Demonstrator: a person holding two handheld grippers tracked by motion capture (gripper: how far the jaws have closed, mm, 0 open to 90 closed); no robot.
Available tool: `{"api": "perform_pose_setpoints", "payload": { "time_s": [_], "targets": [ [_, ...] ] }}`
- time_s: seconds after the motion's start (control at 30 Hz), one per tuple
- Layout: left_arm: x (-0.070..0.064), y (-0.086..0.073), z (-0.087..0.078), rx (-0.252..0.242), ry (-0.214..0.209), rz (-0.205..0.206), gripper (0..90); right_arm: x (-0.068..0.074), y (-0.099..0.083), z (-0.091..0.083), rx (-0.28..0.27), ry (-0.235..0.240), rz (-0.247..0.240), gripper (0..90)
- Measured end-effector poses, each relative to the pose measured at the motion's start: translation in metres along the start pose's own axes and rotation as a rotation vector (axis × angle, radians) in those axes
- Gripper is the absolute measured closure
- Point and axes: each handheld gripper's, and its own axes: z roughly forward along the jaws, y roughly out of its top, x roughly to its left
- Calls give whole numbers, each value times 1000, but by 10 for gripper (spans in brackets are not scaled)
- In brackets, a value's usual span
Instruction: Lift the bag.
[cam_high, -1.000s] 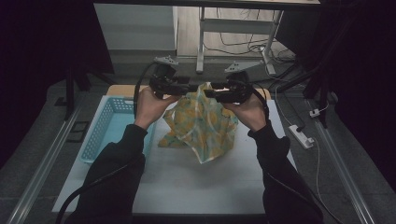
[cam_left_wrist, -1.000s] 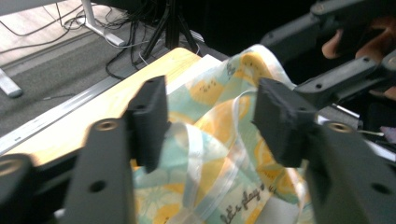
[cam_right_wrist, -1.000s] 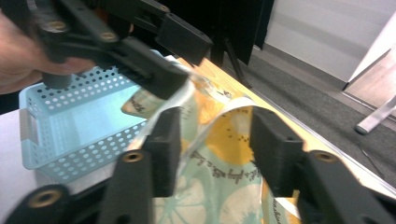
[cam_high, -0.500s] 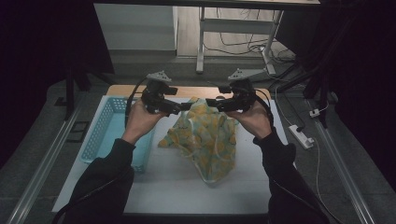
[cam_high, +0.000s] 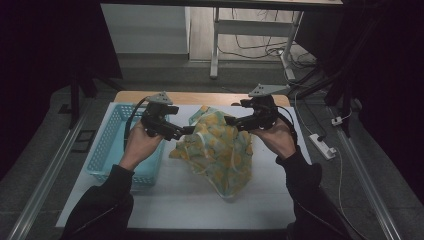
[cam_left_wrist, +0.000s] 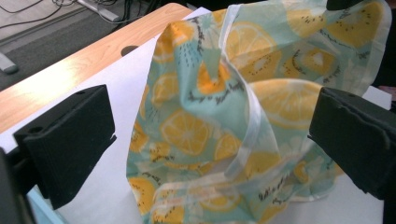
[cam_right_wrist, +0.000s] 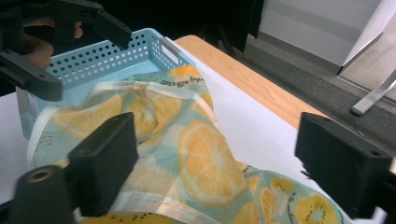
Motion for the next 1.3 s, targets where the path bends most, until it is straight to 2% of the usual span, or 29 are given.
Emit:
{"api": "perform_pose_setpoints", "payload": {
  "time_s": [0.23,0.4,0.73,0.97,1.3],
  "targets": [
    [-3,-19,-7,-1,-6,-8,0,4,-6,-5,-7,14,12,53],
    [-6,-31,-12,2,-7,-18,0,9,-10,-10,-6,15,3,36],
    [-16,-53,-26,2,7,-19,0,19,-21,-22,10,1,-9,13],
    [-23,-73,-34,18,19,-31,0,21,-35,-34,18,-12,5,8],
    [-31,-109,-51,24,40,-80,0,20,-64,-53,26,-49,32,0]
  ]
}}
